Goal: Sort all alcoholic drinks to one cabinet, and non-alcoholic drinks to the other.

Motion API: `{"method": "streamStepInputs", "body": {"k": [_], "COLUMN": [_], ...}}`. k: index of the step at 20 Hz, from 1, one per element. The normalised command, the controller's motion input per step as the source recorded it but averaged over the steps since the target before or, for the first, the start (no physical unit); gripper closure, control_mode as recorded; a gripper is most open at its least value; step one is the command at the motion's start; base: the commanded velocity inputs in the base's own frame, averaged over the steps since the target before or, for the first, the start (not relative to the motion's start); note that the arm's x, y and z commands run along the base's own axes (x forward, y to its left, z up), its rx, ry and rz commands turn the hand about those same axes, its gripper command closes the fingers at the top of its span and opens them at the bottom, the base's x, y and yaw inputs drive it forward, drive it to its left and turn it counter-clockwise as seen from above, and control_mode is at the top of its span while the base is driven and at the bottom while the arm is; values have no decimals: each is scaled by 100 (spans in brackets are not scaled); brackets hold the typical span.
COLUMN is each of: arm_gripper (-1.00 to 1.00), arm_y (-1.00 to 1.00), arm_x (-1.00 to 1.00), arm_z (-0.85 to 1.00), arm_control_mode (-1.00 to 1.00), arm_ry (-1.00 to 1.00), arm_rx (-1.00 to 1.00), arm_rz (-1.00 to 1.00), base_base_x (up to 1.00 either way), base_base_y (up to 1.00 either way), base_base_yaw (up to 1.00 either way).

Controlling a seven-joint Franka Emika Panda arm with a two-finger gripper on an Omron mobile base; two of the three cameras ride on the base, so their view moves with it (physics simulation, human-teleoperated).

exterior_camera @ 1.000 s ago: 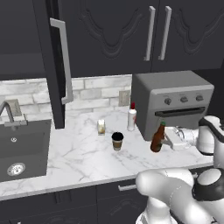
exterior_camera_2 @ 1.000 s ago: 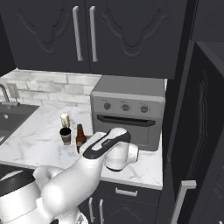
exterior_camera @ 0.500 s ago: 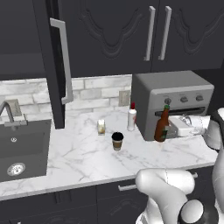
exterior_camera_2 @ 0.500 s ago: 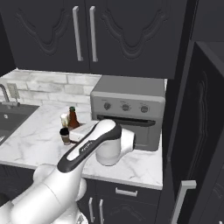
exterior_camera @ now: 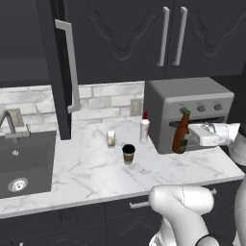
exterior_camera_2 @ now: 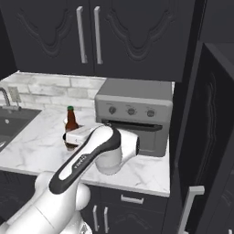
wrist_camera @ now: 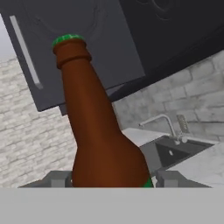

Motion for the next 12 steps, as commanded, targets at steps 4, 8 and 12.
{"method": "streamStepInputs", "body": {"k": [4, 8, 12], "arm_gripper": [100, 100, 100], "arm_y": [0, 0, 0], "arm_x": [0, 0, 0], "arm_z": [0, 0, 0], "arm_control_mode": [100, 100, 100], "arm_ry": [0, 0, 0], "arm_rx": [0, 0, 0], "arm_rz": [0, 0, 0], "base_base_x": [-70, -89, -83], "base_base_y": [11, 40, 59], "base_base_yaw": [0, 2, 4]}}
